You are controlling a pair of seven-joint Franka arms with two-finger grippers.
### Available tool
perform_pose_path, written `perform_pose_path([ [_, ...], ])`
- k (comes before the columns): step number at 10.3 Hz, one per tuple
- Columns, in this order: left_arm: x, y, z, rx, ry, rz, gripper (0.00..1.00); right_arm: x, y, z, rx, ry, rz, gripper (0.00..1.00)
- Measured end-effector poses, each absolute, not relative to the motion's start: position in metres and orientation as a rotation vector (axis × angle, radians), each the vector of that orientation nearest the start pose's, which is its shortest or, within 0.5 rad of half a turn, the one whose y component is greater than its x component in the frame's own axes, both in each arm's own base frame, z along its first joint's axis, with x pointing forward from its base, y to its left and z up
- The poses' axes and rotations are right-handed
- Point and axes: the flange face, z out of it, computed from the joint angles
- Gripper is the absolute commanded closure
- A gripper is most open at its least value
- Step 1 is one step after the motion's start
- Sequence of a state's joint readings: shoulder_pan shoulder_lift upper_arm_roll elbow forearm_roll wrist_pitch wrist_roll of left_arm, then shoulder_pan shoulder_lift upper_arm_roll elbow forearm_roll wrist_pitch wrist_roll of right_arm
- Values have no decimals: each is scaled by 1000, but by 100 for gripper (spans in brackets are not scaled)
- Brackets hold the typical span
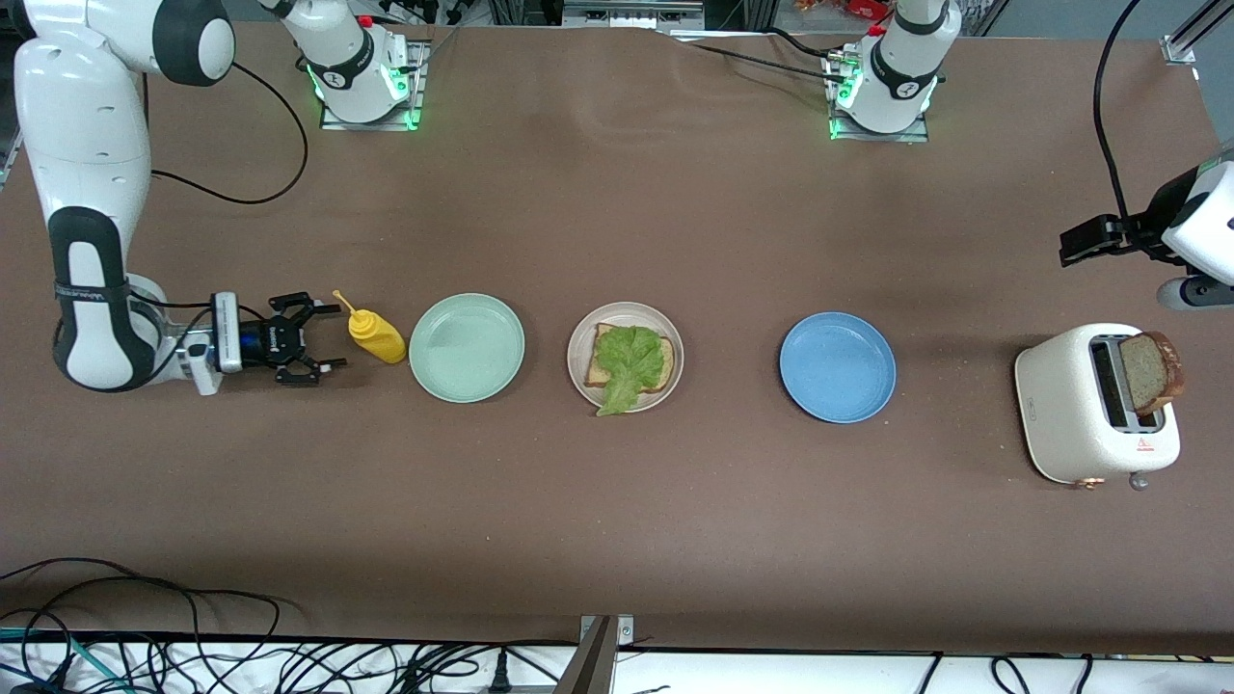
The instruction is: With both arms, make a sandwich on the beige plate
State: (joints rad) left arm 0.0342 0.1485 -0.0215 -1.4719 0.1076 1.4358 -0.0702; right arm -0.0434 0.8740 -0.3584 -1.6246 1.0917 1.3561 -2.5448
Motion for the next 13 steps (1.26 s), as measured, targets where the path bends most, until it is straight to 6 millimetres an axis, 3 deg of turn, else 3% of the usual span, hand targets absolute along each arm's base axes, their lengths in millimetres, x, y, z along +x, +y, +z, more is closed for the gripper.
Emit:
perform_pose_path([
  [3,601,74,548,-3027,-173,254,0,619,-139,179,-1498,-1527,-523,0],
  [7,619,160,499,-3052,-111,205,0,651,-138,285,-1744,-1432,-197,0],
  [8,625,175,484,-3056,-88,184,0,655,-137,310,-1804,-1398,-150,0],
  [10,635,203,452,-3060,-43,153,0,660,-136,333,-1902,-1319,-92,0],
  [13,644,221,412,-3065,-42,148,0,665,-130,377,-2057,-1230,48,0],
])
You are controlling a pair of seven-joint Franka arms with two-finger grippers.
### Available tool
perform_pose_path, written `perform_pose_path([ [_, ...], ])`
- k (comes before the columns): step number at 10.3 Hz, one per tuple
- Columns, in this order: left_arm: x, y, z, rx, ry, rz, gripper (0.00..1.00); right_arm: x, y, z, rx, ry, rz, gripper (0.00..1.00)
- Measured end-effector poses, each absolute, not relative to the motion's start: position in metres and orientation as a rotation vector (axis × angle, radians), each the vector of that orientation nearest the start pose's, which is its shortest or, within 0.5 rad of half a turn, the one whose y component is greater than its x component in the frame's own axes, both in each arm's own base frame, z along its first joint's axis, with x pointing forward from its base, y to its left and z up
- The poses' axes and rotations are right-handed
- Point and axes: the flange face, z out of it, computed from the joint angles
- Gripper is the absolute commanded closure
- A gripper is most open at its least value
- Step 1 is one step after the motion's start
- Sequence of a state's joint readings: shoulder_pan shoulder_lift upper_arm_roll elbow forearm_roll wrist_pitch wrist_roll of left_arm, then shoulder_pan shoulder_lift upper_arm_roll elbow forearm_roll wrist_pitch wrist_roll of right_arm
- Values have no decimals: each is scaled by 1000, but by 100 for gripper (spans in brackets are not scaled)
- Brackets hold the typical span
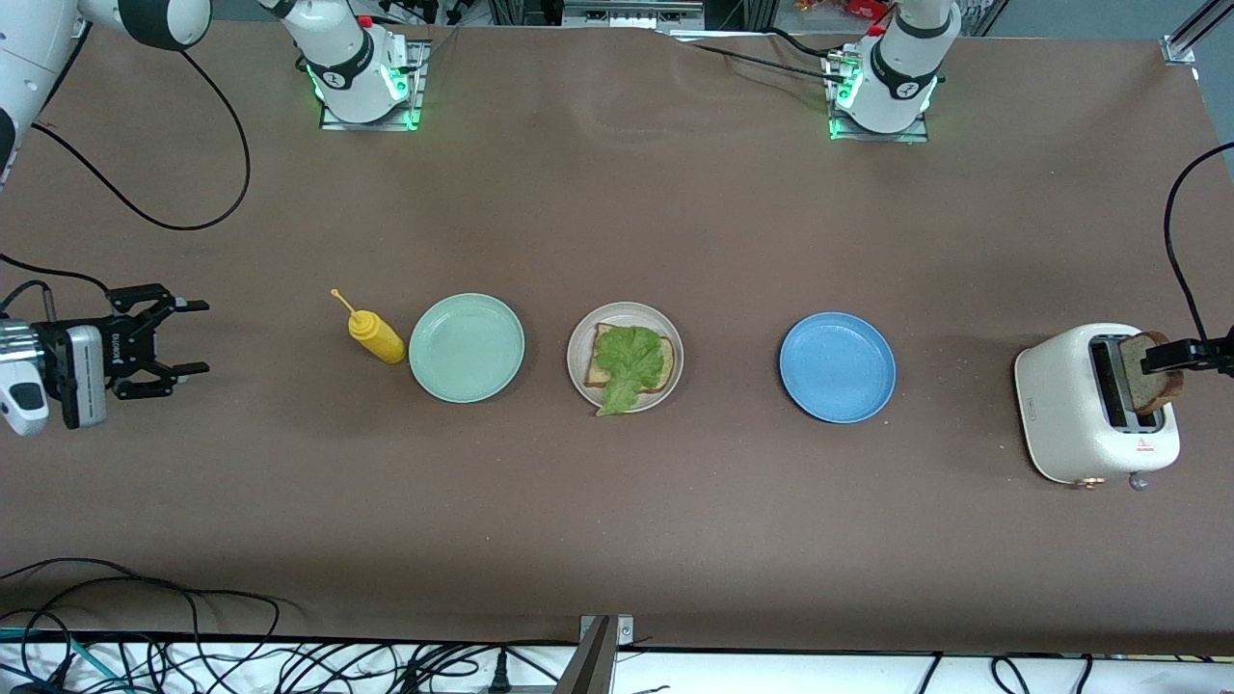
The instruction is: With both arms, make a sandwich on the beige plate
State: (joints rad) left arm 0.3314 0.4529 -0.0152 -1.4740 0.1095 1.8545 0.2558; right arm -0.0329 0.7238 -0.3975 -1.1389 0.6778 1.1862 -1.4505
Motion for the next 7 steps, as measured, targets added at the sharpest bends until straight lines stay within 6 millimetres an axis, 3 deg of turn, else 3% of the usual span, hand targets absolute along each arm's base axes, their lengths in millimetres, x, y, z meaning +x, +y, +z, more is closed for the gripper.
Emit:
perform_pose_path([
  [1,646,224,404,-3067,-43,155,0,666,-121,394,-2110,-1226,94,0],
  [2,646,226,397,-3068,-45,163,7,666,-104,415,-2179,-1244,165,0],
  [5,647,229,382,-3073,-48,189,65,656,-68,489,-2470,-1181,297,0],
  [6,646,232,379,-3074,-54,194,90,652,-57,507,-2559,-1131,295,0],
  [7,645,235,378,-3074,-59,196,100,647,-51,518,-2644,-1042,288,0],
])
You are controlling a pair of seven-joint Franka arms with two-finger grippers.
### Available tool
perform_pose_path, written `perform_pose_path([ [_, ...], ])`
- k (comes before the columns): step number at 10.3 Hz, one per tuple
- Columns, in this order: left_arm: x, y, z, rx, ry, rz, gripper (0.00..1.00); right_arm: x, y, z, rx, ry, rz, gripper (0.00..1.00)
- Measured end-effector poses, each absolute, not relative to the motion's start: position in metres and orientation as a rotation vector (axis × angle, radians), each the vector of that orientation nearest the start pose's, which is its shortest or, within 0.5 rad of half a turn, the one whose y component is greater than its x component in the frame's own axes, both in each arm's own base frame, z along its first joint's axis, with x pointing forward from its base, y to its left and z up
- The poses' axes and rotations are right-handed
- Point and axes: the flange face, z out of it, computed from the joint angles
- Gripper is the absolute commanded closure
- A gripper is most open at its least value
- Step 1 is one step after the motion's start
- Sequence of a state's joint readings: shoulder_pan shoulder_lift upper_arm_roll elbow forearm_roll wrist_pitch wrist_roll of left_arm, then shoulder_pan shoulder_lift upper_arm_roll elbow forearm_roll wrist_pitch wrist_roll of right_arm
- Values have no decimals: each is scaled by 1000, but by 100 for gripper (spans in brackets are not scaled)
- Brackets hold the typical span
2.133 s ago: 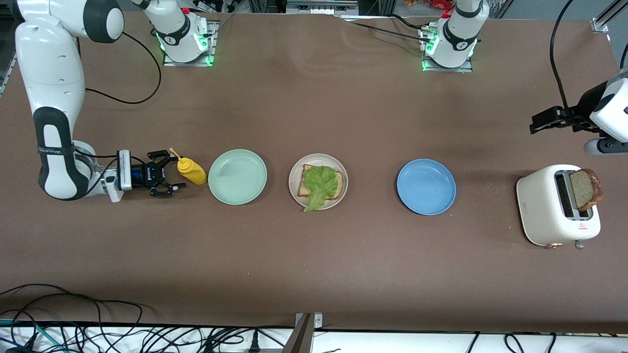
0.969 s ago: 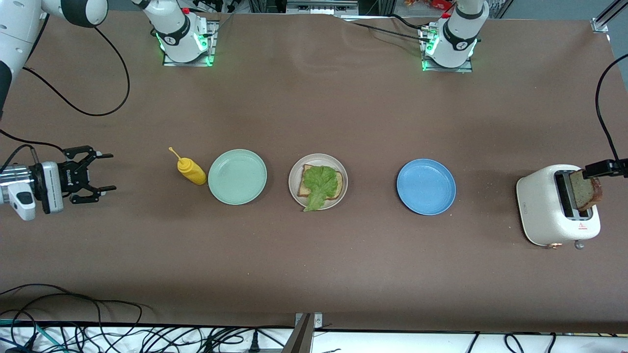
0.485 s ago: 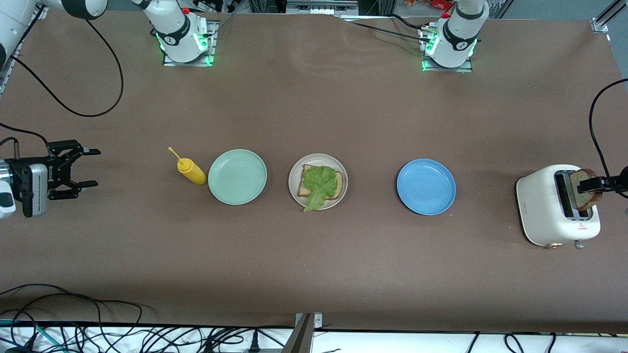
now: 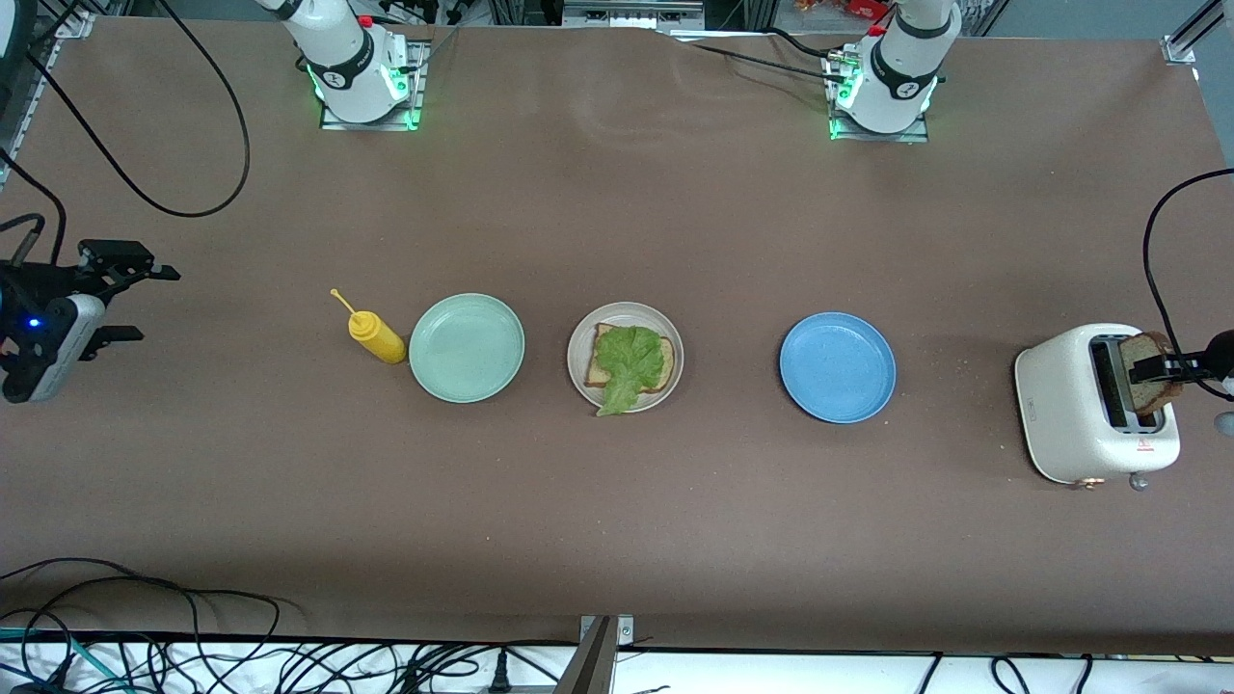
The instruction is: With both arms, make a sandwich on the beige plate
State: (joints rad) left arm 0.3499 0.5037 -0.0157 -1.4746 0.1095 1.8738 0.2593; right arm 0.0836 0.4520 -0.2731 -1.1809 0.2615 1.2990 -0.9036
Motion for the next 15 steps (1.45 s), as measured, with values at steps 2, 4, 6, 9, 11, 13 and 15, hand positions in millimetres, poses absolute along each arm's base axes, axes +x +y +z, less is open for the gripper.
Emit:
perform_pose_path([
  [2,645,237,377,-3075,-61,198,100,632,-43,530,-2807,-817,278,0],
  [4,645,237,377,-3075,-60,198,100,612,-46,535,-2959,-613,198,0],
  [6,646,237,379,-3051,-18,200,100,583,-57,532,-3073,-585,149,0],
  [9,653,233,400,-3031,19,164,100,566,-47,540,-3150,-452,123,0],
  [11,657,228,430,-3029,23,160,100,566,-43,540,-3155,-308,108,0],
  [13,660,218,462,-3028,43,166,100,571,-61,545,-3147,-215,8,0],
  [15,662,200,484,-3031,137,195,100,568,-75,552,-3134,-213,-31,0],
])
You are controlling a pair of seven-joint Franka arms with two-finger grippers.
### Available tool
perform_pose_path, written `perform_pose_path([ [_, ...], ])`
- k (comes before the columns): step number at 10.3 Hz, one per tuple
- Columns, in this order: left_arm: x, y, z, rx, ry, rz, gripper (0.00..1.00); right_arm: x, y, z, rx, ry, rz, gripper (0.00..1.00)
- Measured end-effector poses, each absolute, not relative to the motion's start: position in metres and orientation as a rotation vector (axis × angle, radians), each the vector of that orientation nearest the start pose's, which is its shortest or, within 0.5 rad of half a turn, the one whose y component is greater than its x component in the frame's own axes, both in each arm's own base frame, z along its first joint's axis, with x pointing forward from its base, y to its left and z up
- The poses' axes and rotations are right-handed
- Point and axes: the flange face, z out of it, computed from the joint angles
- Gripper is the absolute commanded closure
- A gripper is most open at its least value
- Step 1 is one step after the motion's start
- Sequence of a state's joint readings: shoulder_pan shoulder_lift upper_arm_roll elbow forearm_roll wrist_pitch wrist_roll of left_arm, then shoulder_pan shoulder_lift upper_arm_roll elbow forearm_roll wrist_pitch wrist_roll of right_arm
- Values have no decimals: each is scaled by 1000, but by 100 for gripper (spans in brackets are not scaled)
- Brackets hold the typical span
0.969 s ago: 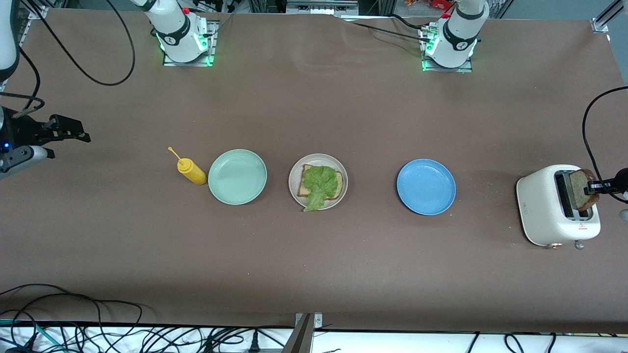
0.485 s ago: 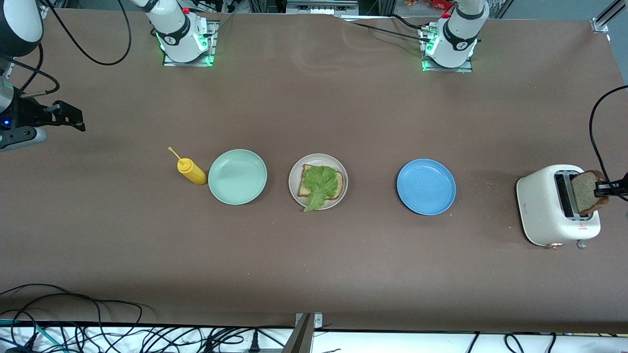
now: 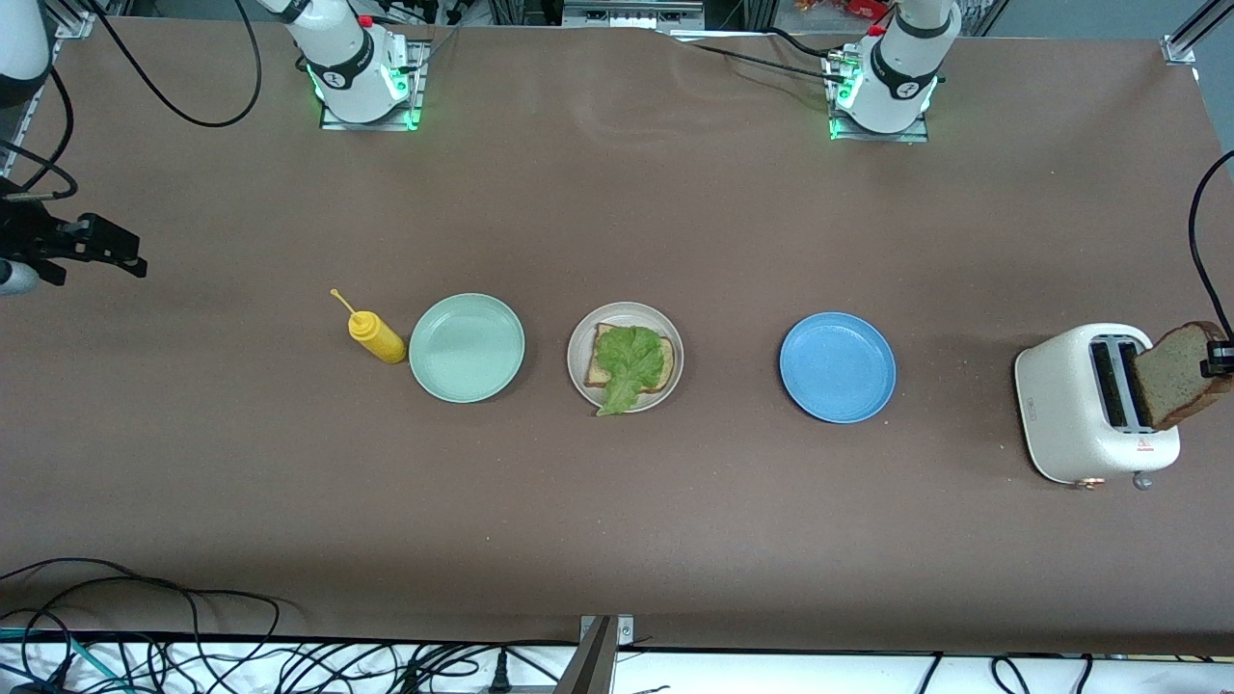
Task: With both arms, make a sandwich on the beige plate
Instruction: 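Carry the bread slice with the left gripper over the beige plate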
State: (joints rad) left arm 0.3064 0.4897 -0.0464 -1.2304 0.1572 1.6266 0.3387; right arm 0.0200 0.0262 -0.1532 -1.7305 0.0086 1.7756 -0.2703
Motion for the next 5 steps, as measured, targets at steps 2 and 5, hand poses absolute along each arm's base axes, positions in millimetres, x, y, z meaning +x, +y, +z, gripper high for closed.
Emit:
perform_pose_path([
  [2,665,182,500,-3030,205,199,100,562,-72,561,-3128,-184,-27,0],
  [5,668,147,524,-3106,259,193,100,559,-71,564,-3129,-116,-19,0],
])
